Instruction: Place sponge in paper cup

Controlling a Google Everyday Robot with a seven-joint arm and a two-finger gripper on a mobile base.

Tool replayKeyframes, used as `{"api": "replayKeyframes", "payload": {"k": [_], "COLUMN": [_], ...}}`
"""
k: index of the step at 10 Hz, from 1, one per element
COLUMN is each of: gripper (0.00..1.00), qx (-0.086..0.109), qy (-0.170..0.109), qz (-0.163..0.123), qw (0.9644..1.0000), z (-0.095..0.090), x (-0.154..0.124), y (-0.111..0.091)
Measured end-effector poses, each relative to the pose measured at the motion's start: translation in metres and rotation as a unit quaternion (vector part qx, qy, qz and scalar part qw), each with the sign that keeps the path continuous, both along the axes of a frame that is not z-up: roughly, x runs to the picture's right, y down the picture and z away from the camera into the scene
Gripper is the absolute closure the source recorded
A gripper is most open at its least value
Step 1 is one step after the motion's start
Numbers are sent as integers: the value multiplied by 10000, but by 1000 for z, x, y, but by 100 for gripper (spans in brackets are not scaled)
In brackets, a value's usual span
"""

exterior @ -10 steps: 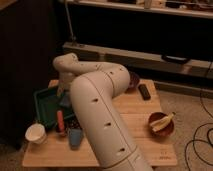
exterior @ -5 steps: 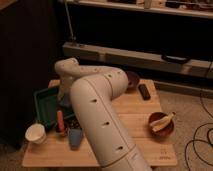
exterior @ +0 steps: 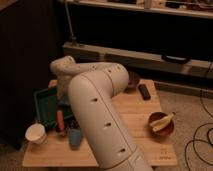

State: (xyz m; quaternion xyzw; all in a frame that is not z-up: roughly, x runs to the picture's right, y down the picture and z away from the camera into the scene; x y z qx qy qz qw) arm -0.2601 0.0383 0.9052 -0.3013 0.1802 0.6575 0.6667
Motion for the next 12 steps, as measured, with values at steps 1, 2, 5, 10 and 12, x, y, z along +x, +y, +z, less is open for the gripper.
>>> {"api": "replayKeyframes", "payload": {"k": [1, 2, 5, 10, 12], "gripper": [100, 100, 100, 100, 100], "qx": [217, 357, 688, 647, 525], "qy": [-27, -94, -797, -2481, -3124], "qz": [-120, -203, -655, -1726, -2509], "qw": [9997, 9991, 9923, 9510, 9147], "z": [-20, -36, -98, -204, -242], "x": [-1, -2, -17, -51, -53], "y": [-13, -21, -26, 38, 61]}}
